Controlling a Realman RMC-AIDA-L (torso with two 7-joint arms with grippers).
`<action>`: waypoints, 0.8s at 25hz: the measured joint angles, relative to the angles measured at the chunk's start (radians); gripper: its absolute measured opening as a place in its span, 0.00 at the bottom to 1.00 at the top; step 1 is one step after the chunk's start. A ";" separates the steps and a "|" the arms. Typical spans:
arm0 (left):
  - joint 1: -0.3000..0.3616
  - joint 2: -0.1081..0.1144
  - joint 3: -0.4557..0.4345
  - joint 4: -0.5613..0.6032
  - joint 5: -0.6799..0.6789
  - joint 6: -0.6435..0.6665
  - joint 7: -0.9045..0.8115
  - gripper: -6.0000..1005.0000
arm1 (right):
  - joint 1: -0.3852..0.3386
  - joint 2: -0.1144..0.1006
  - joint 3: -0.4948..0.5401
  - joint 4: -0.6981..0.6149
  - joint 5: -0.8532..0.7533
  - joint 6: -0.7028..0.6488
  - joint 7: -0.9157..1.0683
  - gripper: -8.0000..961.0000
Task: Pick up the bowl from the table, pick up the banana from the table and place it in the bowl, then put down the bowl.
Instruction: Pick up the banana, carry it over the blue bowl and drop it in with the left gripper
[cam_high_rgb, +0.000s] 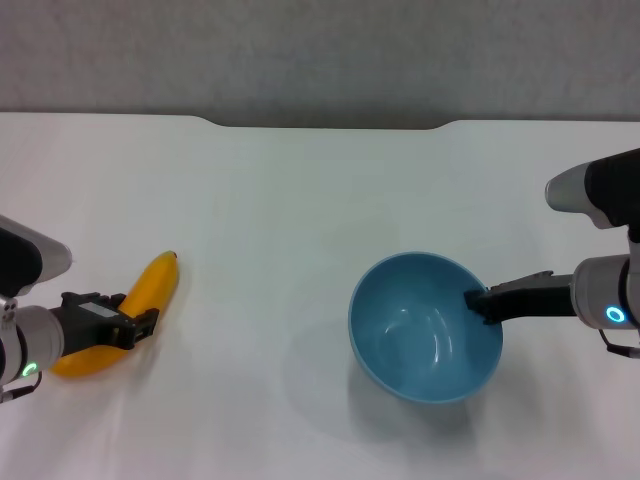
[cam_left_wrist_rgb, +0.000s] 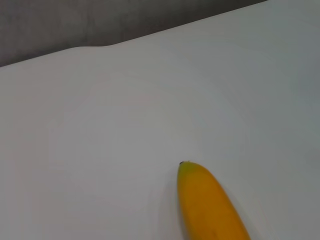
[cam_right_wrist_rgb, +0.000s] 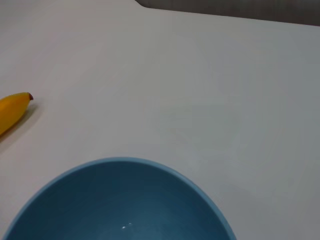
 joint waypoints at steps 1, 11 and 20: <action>0.000 0.000 0.000 0.000 0.000 0.000 0.000 0.51 | 0.000 0.000 0.001 -0.001 0.000 -0.002 0.000 0.04; 0.057 -0.003 0.007 -0.212 -0.020 -0.117 -0.103 0.51 | 0.016 0.000 0.005 -0.018 0.002 0.003 0.022 0.04; 0.082 -0.010 0.129 -0.424 -0.127 -0.167 -0.232 0.51 | 0.127 0.002 -0.010 -0.169 0.111 -0.004 0.026 0.04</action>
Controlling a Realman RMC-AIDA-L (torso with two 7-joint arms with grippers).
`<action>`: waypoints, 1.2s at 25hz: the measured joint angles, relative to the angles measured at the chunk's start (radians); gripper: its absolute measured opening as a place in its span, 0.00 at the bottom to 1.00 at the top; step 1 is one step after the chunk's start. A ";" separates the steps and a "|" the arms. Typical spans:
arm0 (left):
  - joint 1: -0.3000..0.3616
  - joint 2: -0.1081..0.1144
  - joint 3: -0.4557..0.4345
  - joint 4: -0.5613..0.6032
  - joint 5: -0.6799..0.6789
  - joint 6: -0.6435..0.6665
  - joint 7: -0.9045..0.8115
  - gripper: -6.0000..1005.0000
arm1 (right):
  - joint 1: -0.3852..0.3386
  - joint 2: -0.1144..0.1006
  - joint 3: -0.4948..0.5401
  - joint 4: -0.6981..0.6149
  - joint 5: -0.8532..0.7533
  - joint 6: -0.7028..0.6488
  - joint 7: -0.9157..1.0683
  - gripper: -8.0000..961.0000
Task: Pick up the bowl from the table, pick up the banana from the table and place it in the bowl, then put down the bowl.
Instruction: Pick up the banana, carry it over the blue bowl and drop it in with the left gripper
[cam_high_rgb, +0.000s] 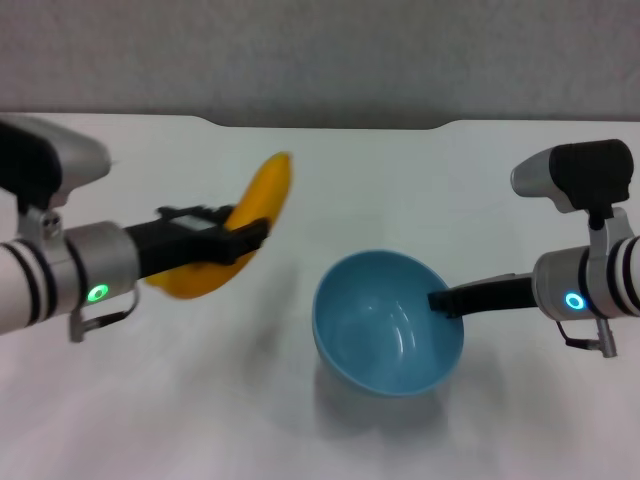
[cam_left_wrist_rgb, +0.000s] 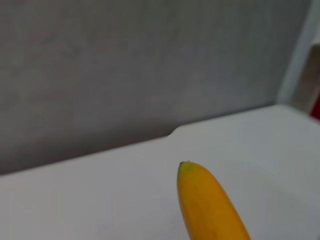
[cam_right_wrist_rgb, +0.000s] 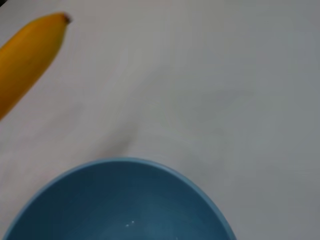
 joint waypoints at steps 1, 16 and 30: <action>-0.001 0.000 0.012 -0.013 -0.026 -0.004 0.001 0.51 | 0.007 0.000 -0.001 -0.008 0.007 -0.004 -0.001 0.04; 0.004 -0.001 0.077 -0.025 -0.508 -0.033 0.048 0.51 | 0.046 -0.001 -0.021 -0.045 0.085 -0.043 -0.013 0.04; -0.060 0.001 0.099 0.108 -0.766 -0.167 0.138 0.51 | 0.115 0.000 -0.029 -0.127 0.152 -0.079 -0.055 0.04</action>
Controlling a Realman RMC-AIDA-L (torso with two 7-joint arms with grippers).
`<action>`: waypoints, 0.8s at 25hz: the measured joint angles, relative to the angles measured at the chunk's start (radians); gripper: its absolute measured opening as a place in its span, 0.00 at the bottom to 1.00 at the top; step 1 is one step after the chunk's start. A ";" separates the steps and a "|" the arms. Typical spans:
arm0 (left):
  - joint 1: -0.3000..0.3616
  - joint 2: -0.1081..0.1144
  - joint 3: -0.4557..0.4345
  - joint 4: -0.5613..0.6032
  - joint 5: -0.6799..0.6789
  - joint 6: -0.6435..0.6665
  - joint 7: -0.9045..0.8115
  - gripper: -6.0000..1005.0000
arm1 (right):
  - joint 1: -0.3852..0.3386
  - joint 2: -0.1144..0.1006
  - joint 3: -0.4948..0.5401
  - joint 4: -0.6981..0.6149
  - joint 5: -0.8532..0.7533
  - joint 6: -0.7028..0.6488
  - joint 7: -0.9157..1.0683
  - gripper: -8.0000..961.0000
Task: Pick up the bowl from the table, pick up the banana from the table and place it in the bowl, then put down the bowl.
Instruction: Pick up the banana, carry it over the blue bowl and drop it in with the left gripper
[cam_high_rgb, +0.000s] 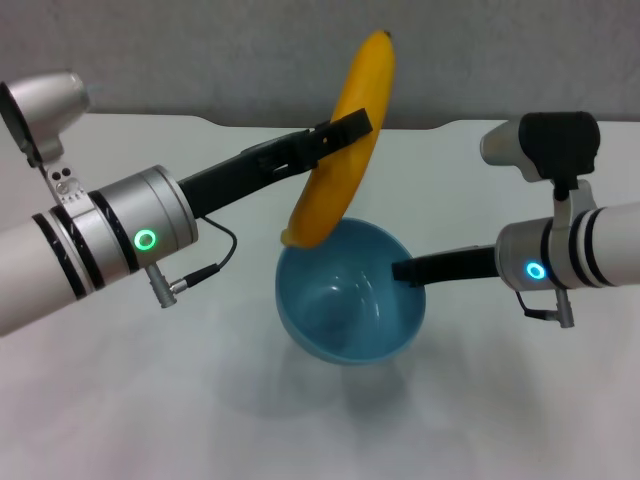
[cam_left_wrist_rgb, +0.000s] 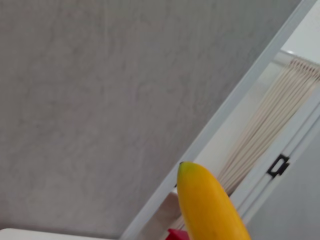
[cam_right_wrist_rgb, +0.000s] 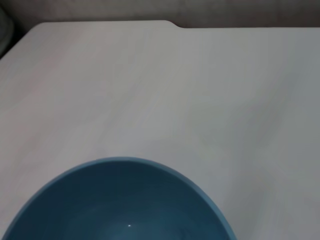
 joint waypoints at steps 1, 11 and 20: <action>-0.005 0.001 -0.002 0.008 -0.006 -0.008 -0.001 0.51 | 0.007 0.000 0.000 -0.005 0.009 0.000 -0.007 0.04; -0.084 -0.001 0.007 0.153 -0.057 -0.076 0.006 0.51 | 0.026 0.000 0.000 -0.021 0.026 -0.019 -0.021 0.04; -0.109 -0.003 0.006 0.222 -0.057 -0.081 0.018 0.51 | 0.030 -0.001 0.001 -0.011 0.049 -0.013 -0.024 0.04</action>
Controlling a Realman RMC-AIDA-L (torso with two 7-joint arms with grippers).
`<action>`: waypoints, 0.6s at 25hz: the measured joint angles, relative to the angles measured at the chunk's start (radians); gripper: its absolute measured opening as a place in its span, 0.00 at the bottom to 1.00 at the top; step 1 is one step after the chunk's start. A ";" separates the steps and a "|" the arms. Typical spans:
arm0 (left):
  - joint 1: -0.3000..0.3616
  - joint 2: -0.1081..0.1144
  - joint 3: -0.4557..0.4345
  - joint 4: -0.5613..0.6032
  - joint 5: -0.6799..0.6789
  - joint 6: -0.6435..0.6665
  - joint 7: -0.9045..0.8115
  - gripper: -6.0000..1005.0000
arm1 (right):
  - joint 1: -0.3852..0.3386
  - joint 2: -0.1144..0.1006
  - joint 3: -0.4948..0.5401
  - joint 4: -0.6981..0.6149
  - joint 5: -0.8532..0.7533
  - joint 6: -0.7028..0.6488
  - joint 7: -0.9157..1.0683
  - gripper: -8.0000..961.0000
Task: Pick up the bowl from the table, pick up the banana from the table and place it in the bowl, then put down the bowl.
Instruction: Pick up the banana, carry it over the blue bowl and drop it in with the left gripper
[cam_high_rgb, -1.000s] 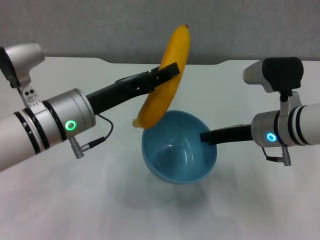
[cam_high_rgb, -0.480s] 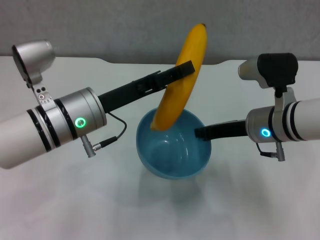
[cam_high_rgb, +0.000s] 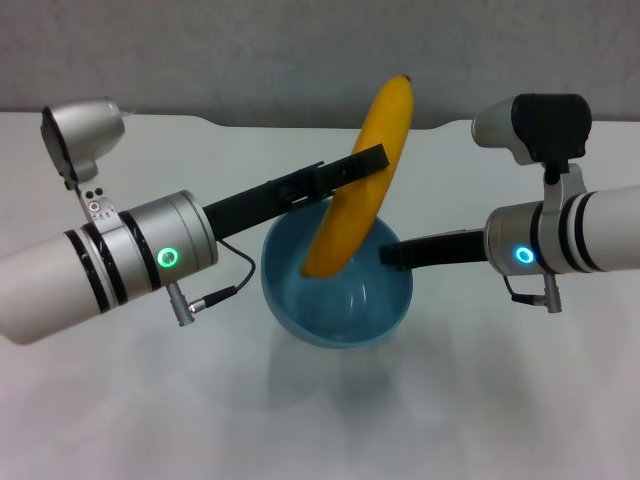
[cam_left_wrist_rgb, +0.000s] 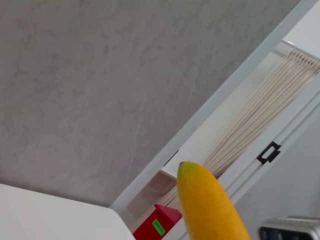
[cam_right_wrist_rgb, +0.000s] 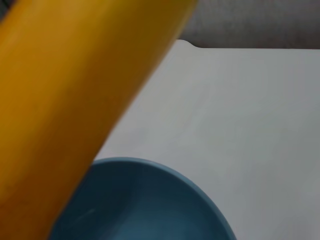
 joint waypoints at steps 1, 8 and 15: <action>-0.001 0.000 -0.003 0.007 0.000 0.000 0.006 0.51 | 0.000 0.000 0.001 0.001 0.001 0.002 0.000 0.04; -0.013 0.001 -0.002 0.039 -0.002 0.011 0.029 0.51 | 0.000 -0.003 0.013 0.003 0.001 0.027 0.002 0.04; -0.028 0.000 0.002 0.070 -0.001 0.027 0.061 0.51 | -0.008 -0.005 0.069 -0.005 -0.003 0.093 0.004 0.04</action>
